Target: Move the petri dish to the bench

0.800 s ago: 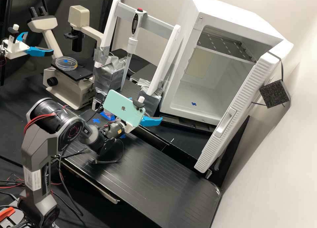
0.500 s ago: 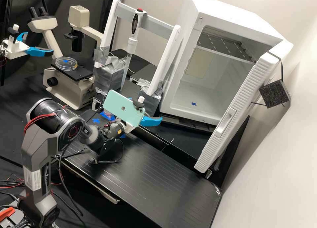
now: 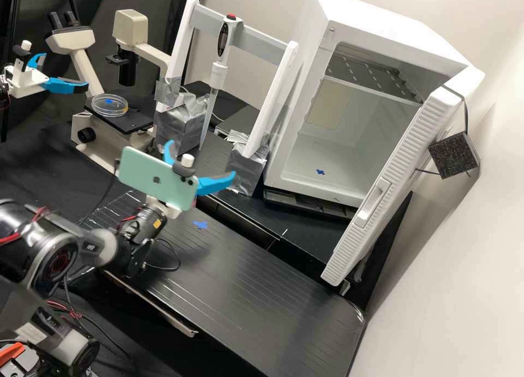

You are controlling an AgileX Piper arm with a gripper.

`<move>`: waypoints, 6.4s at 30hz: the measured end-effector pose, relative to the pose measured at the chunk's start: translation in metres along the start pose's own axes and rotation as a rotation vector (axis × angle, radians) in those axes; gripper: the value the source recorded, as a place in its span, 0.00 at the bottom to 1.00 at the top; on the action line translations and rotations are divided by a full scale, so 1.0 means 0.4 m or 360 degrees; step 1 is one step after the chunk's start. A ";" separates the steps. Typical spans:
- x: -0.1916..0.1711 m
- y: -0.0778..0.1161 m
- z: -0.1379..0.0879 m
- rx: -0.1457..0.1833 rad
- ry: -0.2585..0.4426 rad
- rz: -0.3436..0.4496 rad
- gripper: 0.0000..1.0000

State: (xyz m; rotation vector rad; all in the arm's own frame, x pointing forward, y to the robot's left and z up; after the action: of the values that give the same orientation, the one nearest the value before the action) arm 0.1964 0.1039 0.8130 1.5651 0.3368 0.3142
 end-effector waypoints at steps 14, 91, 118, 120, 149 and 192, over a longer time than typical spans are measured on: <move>0.052 -0.105 -0.224 -0.0216 0.0477 -0.0303 1.00; 0.570 -0.499 -0.217 -0.0058 0.0111 -0.0962 1.00; 0.582 -0.509 -0.212 -0.0115 0.0067 -0.0938 0.00; 0.581 -0.510 -0.213 -0.0126 0.0073 -0.0941 0.00; 0.573 -0.522 -0.227 -0.0178 0.0111 -0.0971 0.00; 0.171 -0.178 -0.213 -0.0187 0.0323 -0.0485 0.00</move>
State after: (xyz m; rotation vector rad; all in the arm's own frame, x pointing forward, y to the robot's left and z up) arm 0.2235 0.2104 0.7428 1.3462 0.6948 0.2498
